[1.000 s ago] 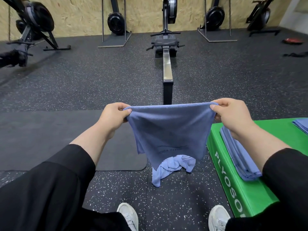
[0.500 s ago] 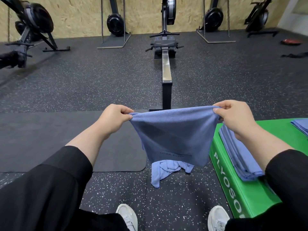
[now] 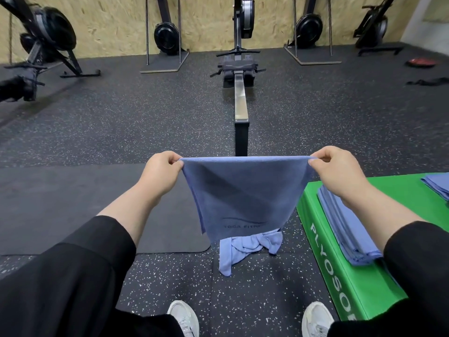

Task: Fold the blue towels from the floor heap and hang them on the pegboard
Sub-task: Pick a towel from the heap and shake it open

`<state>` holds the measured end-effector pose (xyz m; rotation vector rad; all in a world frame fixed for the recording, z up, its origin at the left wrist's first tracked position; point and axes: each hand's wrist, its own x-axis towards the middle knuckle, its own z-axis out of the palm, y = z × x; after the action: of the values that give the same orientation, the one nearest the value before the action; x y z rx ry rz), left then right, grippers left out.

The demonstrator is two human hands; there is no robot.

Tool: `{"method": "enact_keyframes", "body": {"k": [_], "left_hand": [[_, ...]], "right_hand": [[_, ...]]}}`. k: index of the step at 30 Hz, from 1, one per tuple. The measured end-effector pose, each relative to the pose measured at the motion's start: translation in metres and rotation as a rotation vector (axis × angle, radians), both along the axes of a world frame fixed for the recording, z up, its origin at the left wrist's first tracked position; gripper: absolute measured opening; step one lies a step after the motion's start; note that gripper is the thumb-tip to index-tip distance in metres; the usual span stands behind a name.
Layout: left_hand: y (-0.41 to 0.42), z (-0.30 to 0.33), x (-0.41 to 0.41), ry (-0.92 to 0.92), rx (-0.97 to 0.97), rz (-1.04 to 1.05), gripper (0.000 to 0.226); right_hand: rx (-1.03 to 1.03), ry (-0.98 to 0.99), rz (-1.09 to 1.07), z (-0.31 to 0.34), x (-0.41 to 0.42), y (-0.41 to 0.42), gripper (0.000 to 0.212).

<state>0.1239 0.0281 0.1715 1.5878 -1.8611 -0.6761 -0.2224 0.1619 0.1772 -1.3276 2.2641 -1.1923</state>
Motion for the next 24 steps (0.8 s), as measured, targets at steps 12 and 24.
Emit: {"method": "enact_keyframes", "body": {"k": [12, 24], "left_hand": [[0.007, 0.002, -0.023, 0.765, 0.322, 0.116, 0.018], [0.027, 0.0, -0.085, 0.793, 0.47, 0.179, 0.011]], "right_hand": [[-0.204, -0.541, 0.083, 0.014, 0.017, -0.001, 0.01], [0.068, -0.703, 0.114, -0.007, 0.043, -0.019, 0.005]]}}
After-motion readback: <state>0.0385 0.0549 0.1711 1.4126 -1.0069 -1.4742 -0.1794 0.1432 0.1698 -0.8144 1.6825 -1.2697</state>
